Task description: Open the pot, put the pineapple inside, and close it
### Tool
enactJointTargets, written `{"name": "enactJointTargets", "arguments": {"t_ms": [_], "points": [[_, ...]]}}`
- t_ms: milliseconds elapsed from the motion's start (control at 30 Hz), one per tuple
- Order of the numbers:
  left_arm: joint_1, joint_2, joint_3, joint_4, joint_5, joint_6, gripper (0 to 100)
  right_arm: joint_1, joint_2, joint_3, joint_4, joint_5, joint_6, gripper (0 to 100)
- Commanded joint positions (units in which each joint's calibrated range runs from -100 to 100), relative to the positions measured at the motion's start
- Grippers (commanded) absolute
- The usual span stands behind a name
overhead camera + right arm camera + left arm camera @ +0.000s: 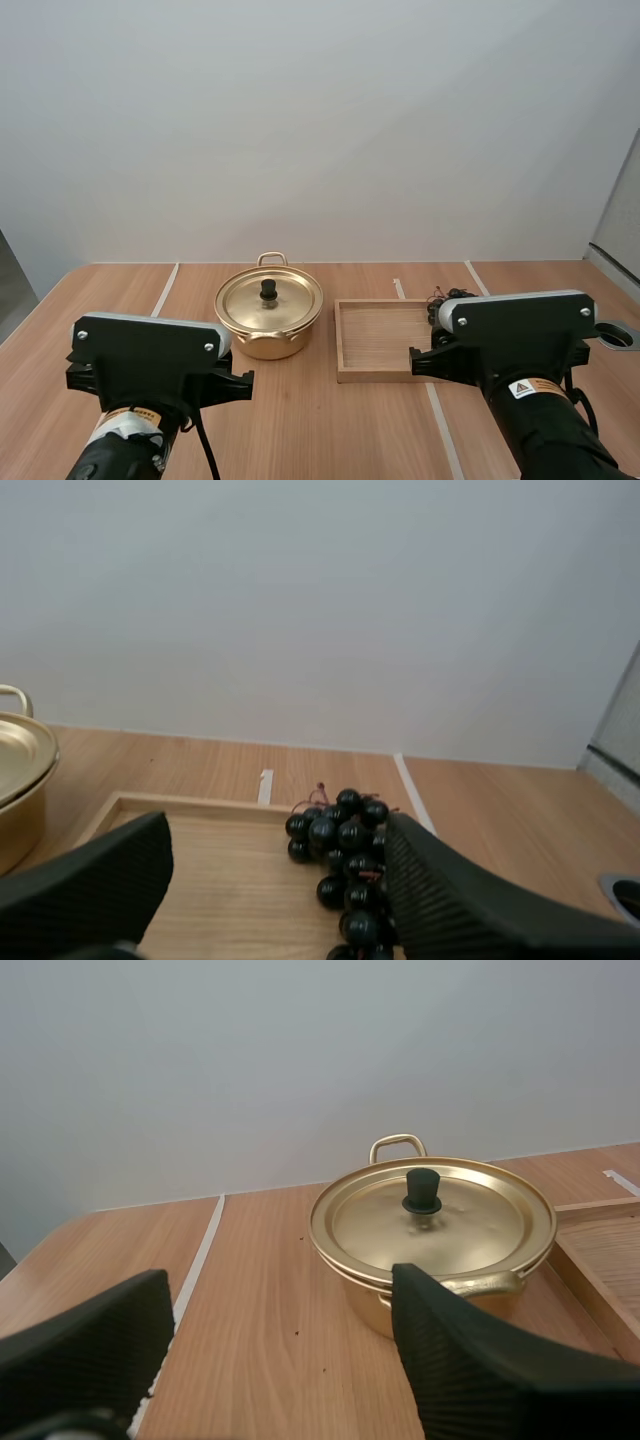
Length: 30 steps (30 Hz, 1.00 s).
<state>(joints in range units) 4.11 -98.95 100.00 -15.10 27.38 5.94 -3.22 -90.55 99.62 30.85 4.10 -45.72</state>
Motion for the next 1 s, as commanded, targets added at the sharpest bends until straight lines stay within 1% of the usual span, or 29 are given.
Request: {"name": "enactJointTargets", "arguments": {"t_ms": [0,67,100,200,267,367,433,467,500,533,567,600,733,867,967], "points": [[0.04,-0.6,0.0,-0.1,-0.7,-0.3,100,0.6,-3.1,0.4,0.1,-0.6,2.9,100],[0.04,-0.6,0.0,-0.6,-0.7,-0.3,100,1.0,-4.0,0.4,-1.2,3.1,6.7,100],[0.04,-0.6,0.0,-0.7,-0.7,-0.3,100,1.3,-4.6,0.4,-3.1,5.3,8.5,100],[0.04,-0.6,0.0,-0.9,1.8,-1.4,100,2.0,-6.1,0.4,-12.6,13.8,15.6,100],[0.04,-0.6,0.0,-1.8,2.0,-1.4,100,2.1,-6.9,0.4,-18.4,20.0,22.3,100],[0.04,-0.6,0.0,-2.8,2.0,-1.4,100,2.1,-7.3,0.4,-24.3,25.1,28.5,100],[0.04,-0.6,0.0,-2.9,2.0,-1.4,74,2.1,-7.3,0.4,-26.9,25.2,31.1,100],[0.04,-0.6,0.0,-2.9,2.0,-1.4,58,2.1,-7.3,0.4,-28.1,25.2,32.3,100],[0.04,-0.6,0.0,-2.9,2.0,-1.4,46,2.1,-7.3,0.4,-29.0,25.2,33.3,100],[0.04,-0.6,0.0,-2.8,2.0,-1.4,28,2.1,-7.3,0.4,-29.3,25.2,33.7,100],[0.04,-0.6,0.0,-2.6,2.0,-1.4,16,2.1,-7.3,0.4,-29.4,25.2,33.7,100],[0.04,-0.6,0.0,-2.6,2.0,-1.4,1,2.1,-7.3,0.4,-29.5,25.2,33.7,100],[0.04,-0.6,0.0,-2.6,1.8,-1.0,0,2.1,-7.9,0.4,-29.8,25.2,33.7,100],[0.04,-0.6,0.0,-2.1,0.6,-1.0,0,2.1,-9.2,0.4,-37.8,25.6,33.4,100],[0.04,-0.6,0.0,-2.1,-0.9,-1.0,0,2.1,-9.4,0.4,-37.3,25.6,33.4,100]]}}
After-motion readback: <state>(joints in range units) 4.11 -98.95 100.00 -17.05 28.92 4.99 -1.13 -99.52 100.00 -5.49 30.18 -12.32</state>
